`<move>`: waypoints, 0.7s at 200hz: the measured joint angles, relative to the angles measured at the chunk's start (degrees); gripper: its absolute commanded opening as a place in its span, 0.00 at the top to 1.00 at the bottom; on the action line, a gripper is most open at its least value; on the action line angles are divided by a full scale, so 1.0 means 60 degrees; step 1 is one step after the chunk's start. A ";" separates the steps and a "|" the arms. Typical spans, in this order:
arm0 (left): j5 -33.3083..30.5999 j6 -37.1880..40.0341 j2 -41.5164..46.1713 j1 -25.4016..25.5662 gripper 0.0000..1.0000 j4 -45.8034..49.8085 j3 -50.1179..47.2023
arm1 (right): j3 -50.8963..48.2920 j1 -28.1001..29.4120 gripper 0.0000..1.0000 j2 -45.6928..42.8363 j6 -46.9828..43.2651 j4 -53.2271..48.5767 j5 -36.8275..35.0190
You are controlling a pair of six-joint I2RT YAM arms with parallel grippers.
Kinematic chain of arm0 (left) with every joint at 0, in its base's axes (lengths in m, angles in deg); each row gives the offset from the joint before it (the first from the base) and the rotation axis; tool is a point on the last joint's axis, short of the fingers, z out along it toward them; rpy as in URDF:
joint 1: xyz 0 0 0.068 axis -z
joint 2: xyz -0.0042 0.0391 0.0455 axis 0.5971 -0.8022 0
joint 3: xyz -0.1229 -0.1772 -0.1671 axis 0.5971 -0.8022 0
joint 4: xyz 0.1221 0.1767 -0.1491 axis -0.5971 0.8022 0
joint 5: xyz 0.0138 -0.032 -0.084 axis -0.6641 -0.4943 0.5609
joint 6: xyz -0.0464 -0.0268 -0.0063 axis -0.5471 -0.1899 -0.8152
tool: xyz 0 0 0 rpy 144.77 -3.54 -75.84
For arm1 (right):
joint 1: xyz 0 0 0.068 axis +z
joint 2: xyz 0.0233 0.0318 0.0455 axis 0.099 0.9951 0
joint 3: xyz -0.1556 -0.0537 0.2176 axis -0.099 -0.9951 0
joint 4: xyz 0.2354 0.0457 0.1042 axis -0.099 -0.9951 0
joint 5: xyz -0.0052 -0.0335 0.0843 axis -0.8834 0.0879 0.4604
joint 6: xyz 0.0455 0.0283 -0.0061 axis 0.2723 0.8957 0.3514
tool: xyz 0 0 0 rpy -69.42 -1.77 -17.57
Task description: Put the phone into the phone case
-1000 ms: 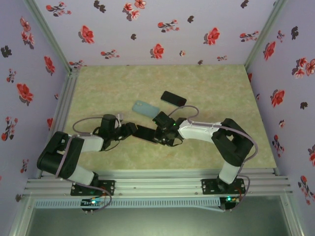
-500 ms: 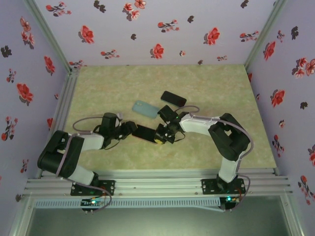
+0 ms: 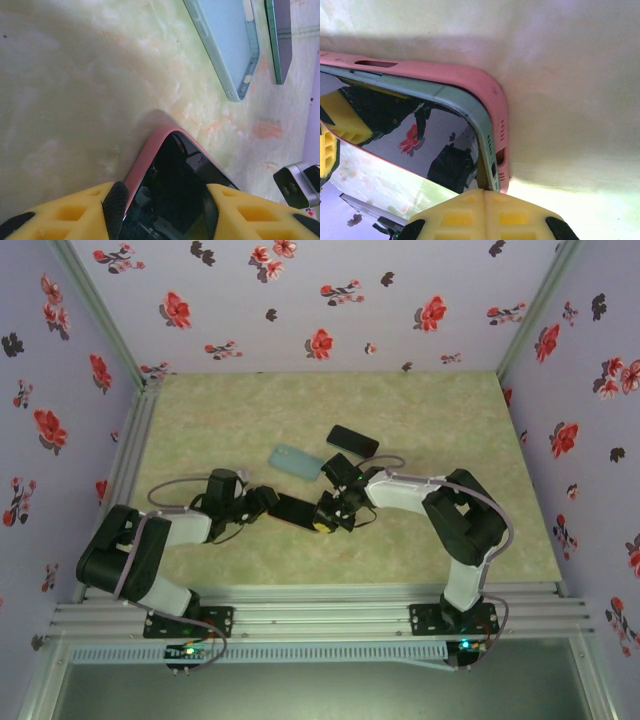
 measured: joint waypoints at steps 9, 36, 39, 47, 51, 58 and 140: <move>0.0000 0.0000 0.0004 0.0000 0.50 -0.0007 0.0000 | 0.0066 0.0066 1.00 0.0000 0.0000 -0.0106 -0.0142; -0.0015 0.0004 0.0044 0.0000 0.50 -0.0022 -0.0011 | 0.0284 0.0306 1.00 0.0000 -0.0007 -0.0415 -0.0703; -0.0018 0.0004 0.0058 0.0000 0.50 -0.0022 -0.0011 | 0.0310 0.0342 1.00 0.0000 -0.0011 -0.0455 -0.0780; -0.0022 0.0007 0.0087 0.0000 0.50 -0.0022 -0.0018 | 0.0375 0.0412 1.00 0.0000 -0.0036 -0.0550 -0.0940; -0.0025 0.0011 0.0087 0.0000 0.50 -0.0022 -0.0018 | 0.0415 0.0452 1.00 0.0011 -0.0040 -0.0605 -0.1031; -0.0025 0.0011 0.0087 0.0000 0.50 -0.0022 -0.0018 | 0.0484 0.0514 1.00 0.0033 -0.0051 -0.0692 -0.1180; -0.0044 0.0018 0.0091 0.0000 0.50 -0.0036 -0.0018 | 0.1224 0.0816 1.00 0.0390 -0.0069 -0.1610 -0.1792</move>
